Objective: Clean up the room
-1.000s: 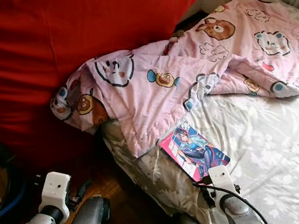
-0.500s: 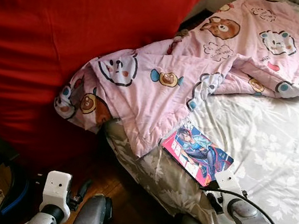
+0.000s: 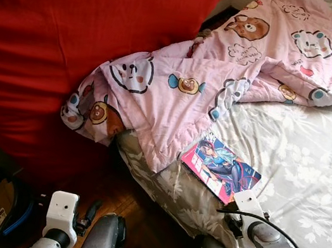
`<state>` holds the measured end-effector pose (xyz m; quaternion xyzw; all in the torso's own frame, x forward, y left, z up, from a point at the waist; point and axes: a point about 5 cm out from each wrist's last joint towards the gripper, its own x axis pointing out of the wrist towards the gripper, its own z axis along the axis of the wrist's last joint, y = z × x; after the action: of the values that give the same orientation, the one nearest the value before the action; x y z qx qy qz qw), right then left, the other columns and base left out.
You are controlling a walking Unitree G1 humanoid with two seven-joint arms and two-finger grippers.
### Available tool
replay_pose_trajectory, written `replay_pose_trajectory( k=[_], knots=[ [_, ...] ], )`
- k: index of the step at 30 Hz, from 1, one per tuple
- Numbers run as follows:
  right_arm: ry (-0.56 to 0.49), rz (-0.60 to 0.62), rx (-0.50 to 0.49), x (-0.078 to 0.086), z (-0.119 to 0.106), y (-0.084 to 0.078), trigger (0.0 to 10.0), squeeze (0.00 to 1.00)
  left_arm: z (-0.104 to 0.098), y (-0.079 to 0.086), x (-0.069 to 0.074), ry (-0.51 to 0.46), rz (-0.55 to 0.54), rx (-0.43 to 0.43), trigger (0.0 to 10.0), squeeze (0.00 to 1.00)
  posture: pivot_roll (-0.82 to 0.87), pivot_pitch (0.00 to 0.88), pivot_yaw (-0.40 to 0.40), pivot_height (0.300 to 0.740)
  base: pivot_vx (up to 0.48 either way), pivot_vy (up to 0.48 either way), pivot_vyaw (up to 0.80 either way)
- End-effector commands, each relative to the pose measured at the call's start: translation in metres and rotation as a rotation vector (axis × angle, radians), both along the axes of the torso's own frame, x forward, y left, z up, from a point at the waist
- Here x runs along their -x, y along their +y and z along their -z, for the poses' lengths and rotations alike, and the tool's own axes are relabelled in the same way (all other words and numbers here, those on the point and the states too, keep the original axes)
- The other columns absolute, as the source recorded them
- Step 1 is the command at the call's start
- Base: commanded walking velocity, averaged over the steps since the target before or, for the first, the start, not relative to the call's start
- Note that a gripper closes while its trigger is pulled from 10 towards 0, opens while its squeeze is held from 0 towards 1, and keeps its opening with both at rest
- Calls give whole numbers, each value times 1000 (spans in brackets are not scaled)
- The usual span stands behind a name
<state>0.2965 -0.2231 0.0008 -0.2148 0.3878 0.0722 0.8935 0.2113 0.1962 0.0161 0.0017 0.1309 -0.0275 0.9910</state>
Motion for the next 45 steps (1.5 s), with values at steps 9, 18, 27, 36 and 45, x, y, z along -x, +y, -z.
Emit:
replay_pose_trajectory(
  k=[9,18,27,36,45],
  knots=[
    [45,-10,17,12,12,1,0,0,6,0,5,41,-5,-8,10000,0,161,257,21,613,0,0,0],
    [45,-33,28,12,13,6,0,0,6,-2,4,43,-3,-13,10000,0,161,248,16,613,0,0,0],
    [34,-58,44,12,14,11,0,0,8,-4,4,47,5,-29,10000,0,160,242,11,613,0,0,0],
    [18,-59,70,13,16,12,0,0,10,-7,4,51,18,-46,10000,0,158,233,6,613,0,0,0],
    [-16,-2,39,16,18,11,0,0,17,-10,1,64,25,-66,10000,0,138,213,-3,613,0,0,0]
  ],
)
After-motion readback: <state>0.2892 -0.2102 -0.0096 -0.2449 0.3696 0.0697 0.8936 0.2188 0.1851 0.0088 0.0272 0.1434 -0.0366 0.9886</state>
